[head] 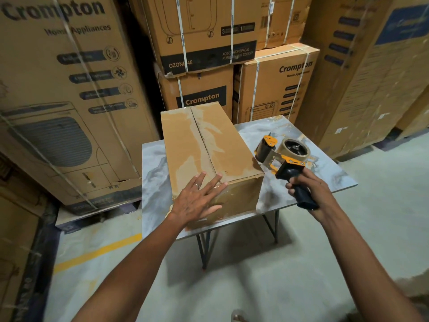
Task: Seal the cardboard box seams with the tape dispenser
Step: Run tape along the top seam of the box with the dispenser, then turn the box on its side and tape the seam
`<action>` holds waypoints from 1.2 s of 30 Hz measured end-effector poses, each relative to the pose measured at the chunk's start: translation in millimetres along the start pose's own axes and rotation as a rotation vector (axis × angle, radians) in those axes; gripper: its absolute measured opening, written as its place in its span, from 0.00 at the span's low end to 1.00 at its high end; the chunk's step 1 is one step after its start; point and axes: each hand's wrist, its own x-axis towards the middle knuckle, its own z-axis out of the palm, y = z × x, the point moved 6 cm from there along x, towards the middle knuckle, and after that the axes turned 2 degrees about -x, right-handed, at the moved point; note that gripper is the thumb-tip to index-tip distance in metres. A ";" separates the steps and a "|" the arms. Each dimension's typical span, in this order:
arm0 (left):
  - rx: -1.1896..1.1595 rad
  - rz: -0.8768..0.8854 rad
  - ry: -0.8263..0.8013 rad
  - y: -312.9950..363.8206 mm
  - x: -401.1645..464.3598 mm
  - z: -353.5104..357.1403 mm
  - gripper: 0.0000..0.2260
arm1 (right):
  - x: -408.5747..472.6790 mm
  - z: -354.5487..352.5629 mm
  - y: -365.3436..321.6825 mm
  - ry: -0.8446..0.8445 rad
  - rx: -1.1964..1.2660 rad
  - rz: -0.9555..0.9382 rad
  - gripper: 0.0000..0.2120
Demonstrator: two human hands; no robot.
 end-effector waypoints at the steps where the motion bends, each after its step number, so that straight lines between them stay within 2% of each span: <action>1: 0.005 0.001 -0.010 0.3 -0.9 0.7 0.32 | 10.6 -4.1 2.0 0.027 0.021 0.013 0.14; 7: 0.034 0.060 -0.057 -1.1 -2.9 6.6 0.35 | 65.8 -23.7 26.7 0.174 0.117 0.135 0.08; 11: 0.047 0.105 -0.093 -3.4 -3.9 8.0 0.35 | 96.1 -40.1 62.1 0.270 0.111 0.251 0.10; 15: 0.063 0.124 -0.151 -0.9 -6.5 8.1 0.34 | 117.8 -42.9 89.5 0.269 0.035 0.293 0.01; 18: 0.018 0.117 -0.167 0.8 -6.9 2.0 0.33 | 123.6 -47.7 102.3 0.340 -0.050 0.294 0.11; 21: -0.046 0.078 -0.164 4.2 -4.6 -8.8 0.34 | 120.4 -41.7 99.6 0.410 -0.104 0.225 0.09; 24: -0.137 -0.012 -0.135 1.6 -0.4 -20.7 0.34 | 123.4 -37.4 98.3 0.406 -0.183 0.181 0.09; 27: -0.268 -0.158 -0.097 -17.0 4.9 -34.3 0.32 | 134.0 -52.8 110.2 0.407 -0.333 0.193 0.16; 30: -0.351 -0.187 -0.103 -36.3 12.1 -40.4 0.27 | 146.5 -73.2 124.1 0.415 -0.580 0.225 0.22; 34: -0.467 -0.248 -0.111 -67.7 16.9 -26.9 0.26 | 141.6 -63.6 115.9 0.431 -0.710 0.263 0.25; 36: -0.509 -0.284 -0.155 -82.6 17.6 -14.4 0.25 | 137.1 -51.3 102.3 0.496 -0.745 0.207 0.25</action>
